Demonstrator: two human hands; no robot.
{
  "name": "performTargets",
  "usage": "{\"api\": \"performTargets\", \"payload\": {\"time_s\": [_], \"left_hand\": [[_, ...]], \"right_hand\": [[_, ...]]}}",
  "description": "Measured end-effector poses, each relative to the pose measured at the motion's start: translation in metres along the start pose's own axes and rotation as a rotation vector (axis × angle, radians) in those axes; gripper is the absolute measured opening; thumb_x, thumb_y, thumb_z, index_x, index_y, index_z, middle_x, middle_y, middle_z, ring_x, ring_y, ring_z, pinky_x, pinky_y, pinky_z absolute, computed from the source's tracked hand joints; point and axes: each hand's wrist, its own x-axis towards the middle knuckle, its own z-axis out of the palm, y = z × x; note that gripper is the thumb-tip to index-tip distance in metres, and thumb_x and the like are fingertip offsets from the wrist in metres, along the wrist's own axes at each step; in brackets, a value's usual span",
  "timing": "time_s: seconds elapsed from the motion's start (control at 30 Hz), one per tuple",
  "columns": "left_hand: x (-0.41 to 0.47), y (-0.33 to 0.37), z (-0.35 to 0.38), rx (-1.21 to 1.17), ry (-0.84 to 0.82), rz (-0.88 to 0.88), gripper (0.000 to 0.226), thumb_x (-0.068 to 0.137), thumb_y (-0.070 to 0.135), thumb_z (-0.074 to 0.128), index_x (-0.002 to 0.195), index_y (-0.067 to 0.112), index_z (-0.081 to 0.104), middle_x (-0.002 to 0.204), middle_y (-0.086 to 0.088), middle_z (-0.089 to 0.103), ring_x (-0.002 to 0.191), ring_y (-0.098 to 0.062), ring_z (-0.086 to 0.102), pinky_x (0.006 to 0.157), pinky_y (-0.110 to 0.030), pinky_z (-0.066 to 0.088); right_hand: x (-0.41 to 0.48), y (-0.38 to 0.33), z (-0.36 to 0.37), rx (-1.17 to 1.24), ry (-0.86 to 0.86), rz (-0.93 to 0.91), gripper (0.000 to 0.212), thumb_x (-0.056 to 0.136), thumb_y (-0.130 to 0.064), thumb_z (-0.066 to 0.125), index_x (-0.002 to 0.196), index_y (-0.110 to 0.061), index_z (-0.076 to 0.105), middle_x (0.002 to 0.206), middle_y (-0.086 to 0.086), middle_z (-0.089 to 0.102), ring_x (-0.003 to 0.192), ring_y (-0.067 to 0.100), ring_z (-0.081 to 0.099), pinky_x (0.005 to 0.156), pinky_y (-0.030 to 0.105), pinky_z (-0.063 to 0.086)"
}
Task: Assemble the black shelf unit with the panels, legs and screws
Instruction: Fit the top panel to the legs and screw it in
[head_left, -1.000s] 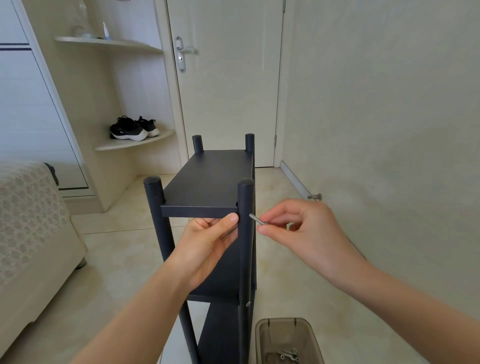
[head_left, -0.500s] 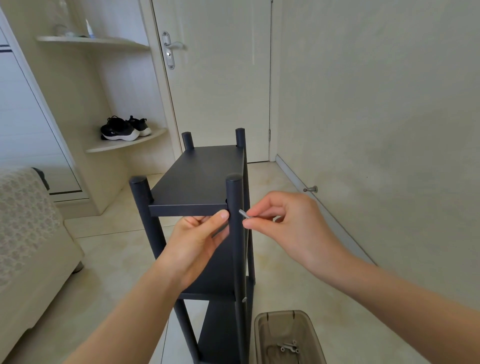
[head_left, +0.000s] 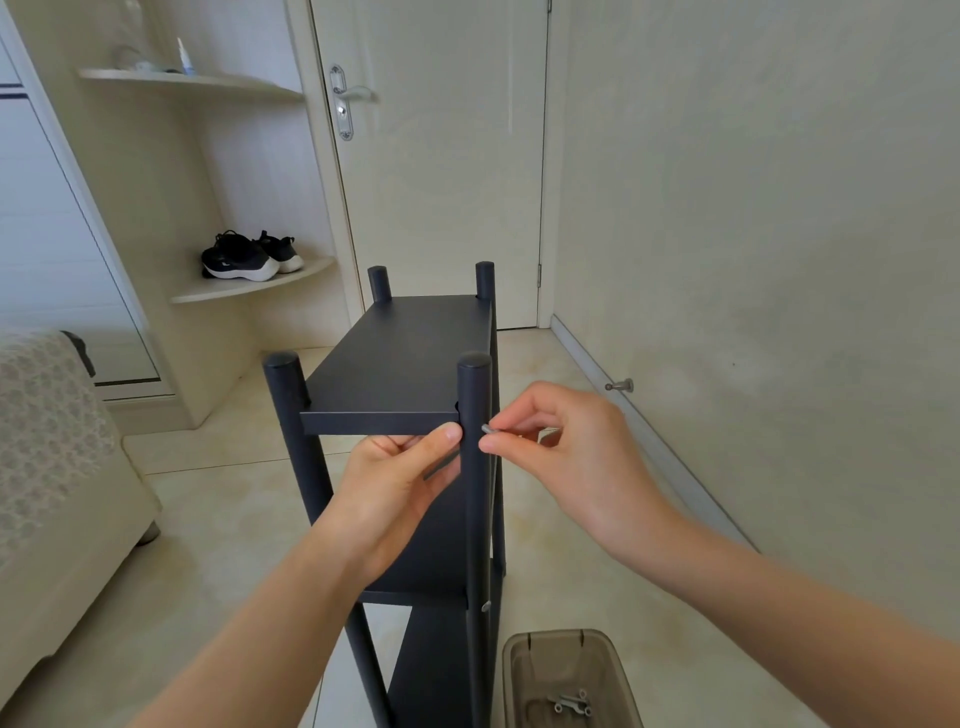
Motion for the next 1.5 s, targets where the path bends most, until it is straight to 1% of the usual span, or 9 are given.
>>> {"api": "performTargets", "payload": {"time_s": [0.13,0.2,0.37,0.6,0.83,0.97,1.1,1.27,1.5], "left_hand": [[0.0001,-0.0012,-0.0002,0.005,-0.014,0.000,0.034,0.080,0.016,0.068,0.106,-0.005,0.069,0.106,-0.016,0.073,0.103,-0.024,0.072,0.081,-0.026,0.059],[0.0003,-0.0020,-0.0008,0.007,-0.005,-0.007,0.039,0.080,0.017,0.068,0.108,-0.010,0.066,0.106,-0.019,0.071,0.103,-0.024,0.071,0.082,-0.027,0.059],[0.0005,-0.0006,-0.0046,0.015,0.002,-0.034,0.045,0.079,0.018,0.069,0.112,-0.011,0.064,0.120,-0.029,0.065,0.113,-0.029,0.067,0.092,-0.033,0.057],[-0.0006,-0.0006,-0.0039,-0.001,-0.004,-0.027,0.055,0.078,0.019,0.070,0.117,-0.019,0.057,0.110,-0.021,0.067,0.104,-0.023,0.071,0.084,-0.027,0.058],[0.0007,-0.0005,-0.0048,0.007,-0.008,-0.019,0.058,0.077,0.021,0.072,0.117,-0.018,0.057,0.119,-0.025,0.062,0.111,-0.027,0.067,0.091,-0.031,0.057],[0.0001,-0.0003,-0.0031,-0.015,-0.006,-0.015,0.064,0.078,0.017,0.070,0.120,-0.026,0.047,0.126,-0.031,0.060,0.116,-0.030,0.065,0.091,-0.031,0.057],[-0.0001,-0.0002,-0.0036,-0.009,-0.008,-0.018,0.066,0.077,0.019,0.070,0.120,-0.025,0.048,0.116,-0.022,0.061,0.106,-0.024,0.067,0.090,-0.030,0.057],[-0.0002,-0.0003,-0.0038,0.001,-0.010,-0.017,0.063,0.078,0.020,0.069,0.123,-0.021,0.051,0.113,-0.022,0.063,0.103,-0.021,0.069,0.086,-0.027,0.057],[-0.0005,-0.0005,-0.0029,0.015,0.011,-0.015,0.060,0.077,0.022,0.071,0.118,-0.021,0.055,0.113,-0.021,0.063,0.105,-0.024,0.068,0.084,-0.026,0.057]], "right_hand": [[-0.0014,0.0016,-0.0008,-0.056,0.001,-0.035,0.008,0.081,-0.019,0.078,0.083,-0.018,0.070,0.074,-0.011,0.066,0.075,-0.004,0.059,0.067,0.006,0.042],[-0.0020,0.0024,0.0002,-0.077,0.005,-0.062,0.008,0.082,-0.017,0.077,0.083,-0.020,0.070,0.075,-0.011,0.066,0.076,-0.001,0.059,0.067,0.008,0.043],[-0.0002,0.0032,0.0002,0.032,0.014,-0.024,0.009,0.080,-0.016,0.079,0.079,-0.022,0.073,0.075,-0.011,0.070,0.078,-0.001,0.064,0.067,0.008,0.045],[0.0005,0.0037,0.0035,0.024,0.033,-0.004,0.009,0.079,-0.018,0.080,0.078,-0.021,0.072,0.076,-0.009,0.071,0.077,0.000,0.065,0.067,0.008,0.045],[-0.0005,0.0065,0.0043,-0.002,0.049,-0.019,0.011,0.079,-0.017,0.080,0.078,-0.024,0.071,0.074,-0.010,0.070,0.075,0.000,0.066,0.066,0.009,0.046],[-0.0017,0.0072,0.0023,-0.014,0.028,-0.038,0.013,0.080,-0.016,0.079,0.080,-0.026,0.070,0.077,-0.011,0.070,0.078,0.000,0.066,0.070,0.009,0.048],[0.0004,0.0066,0.0024,0.014,0.049,-0.007,0.013,0.077,-0.017,0.081,0.078,-0.027,0.072,0.074,-0.011,0.071,0.075,0.000,0.067,0.068,0.010,0.048],[0.0024,0.0063,0.0037,0.005,0.040,0.014,0.009,0.079,-0.021,0.081,0.081,-0.025,0.073,0.078,-0.010,0.072,0.078,0.000,0.068,0.073,0.015,0.052],[0.0011,0.0055,0.0056,-0.063,0.064,-0.027,0.010,0.080,-0.026,0.079,0.083,-0.021,0.071,0.074,-0.010,0.068,0.076,0.001,0.063,0.067,0.008,0.045]]}}
